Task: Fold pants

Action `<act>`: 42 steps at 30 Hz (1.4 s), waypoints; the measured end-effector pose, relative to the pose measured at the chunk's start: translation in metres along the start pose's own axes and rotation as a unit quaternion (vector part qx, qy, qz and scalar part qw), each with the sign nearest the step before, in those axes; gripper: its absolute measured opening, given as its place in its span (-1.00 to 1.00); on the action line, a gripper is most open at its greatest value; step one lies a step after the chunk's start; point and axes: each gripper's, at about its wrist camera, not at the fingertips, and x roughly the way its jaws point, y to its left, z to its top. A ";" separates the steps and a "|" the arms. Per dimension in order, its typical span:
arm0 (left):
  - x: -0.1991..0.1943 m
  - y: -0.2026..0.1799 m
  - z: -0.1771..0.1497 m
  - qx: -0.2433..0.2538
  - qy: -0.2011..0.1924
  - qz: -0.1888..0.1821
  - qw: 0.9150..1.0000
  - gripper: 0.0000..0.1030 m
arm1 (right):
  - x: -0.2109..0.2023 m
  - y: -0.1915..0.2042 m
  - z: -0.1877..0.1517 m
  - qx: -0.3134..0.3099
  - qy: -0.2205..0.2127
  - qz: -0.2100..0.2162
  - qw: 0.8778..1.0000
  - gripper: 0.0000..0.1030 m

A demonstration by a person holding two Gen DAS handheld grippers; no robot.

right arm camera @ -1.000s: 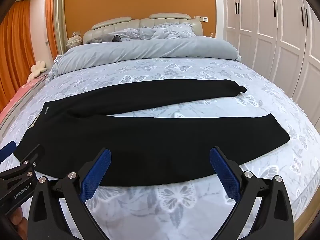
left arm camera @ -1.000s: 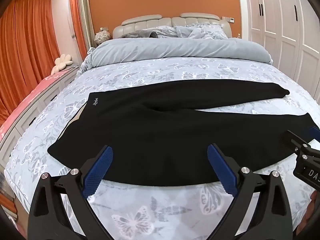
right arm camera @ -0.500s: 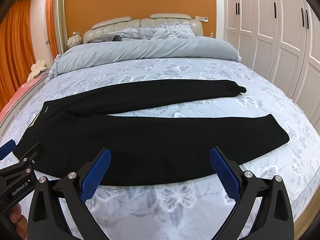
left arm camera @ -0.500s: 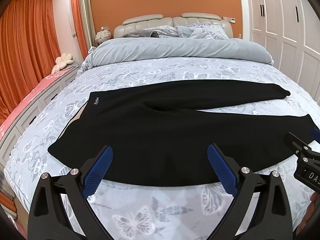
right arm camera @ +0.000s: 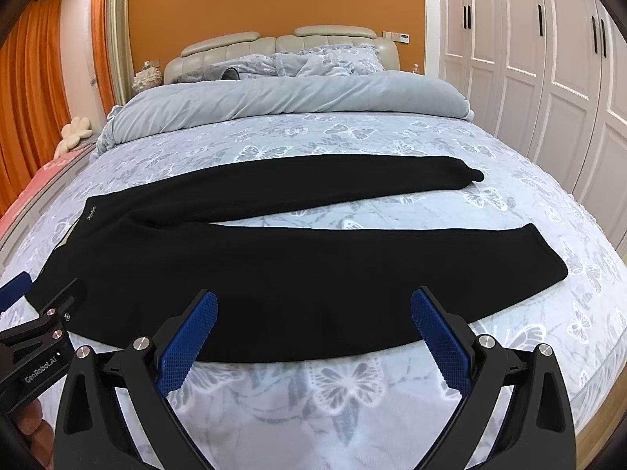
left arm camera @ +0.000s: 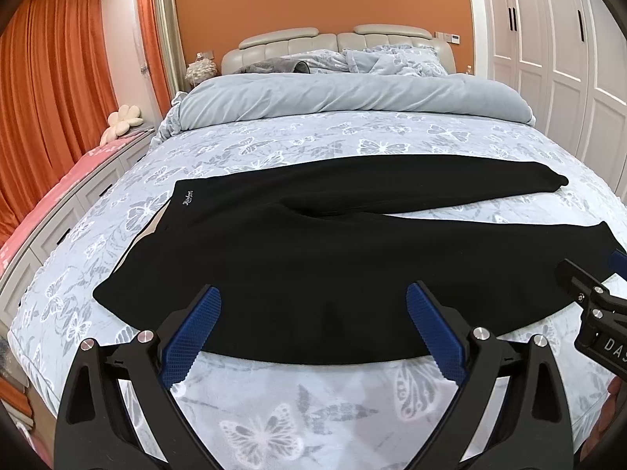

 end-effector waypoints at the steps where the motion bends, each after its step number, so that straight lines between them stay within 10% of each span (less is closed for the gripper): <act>1: 0.000 0.000 0.000 0.000 0.001 -0.002 1.000 0.82 | 0.000 0.000 0.000 0.000 0.000 -0.001 1.000 0.89; 42: 0.000 0.000 -0.001 0.002 0.001 -0.001 1.000 0.83 | 0.000 0.003 -0.003 -0.002 0.001 -0.001 1.000 0.89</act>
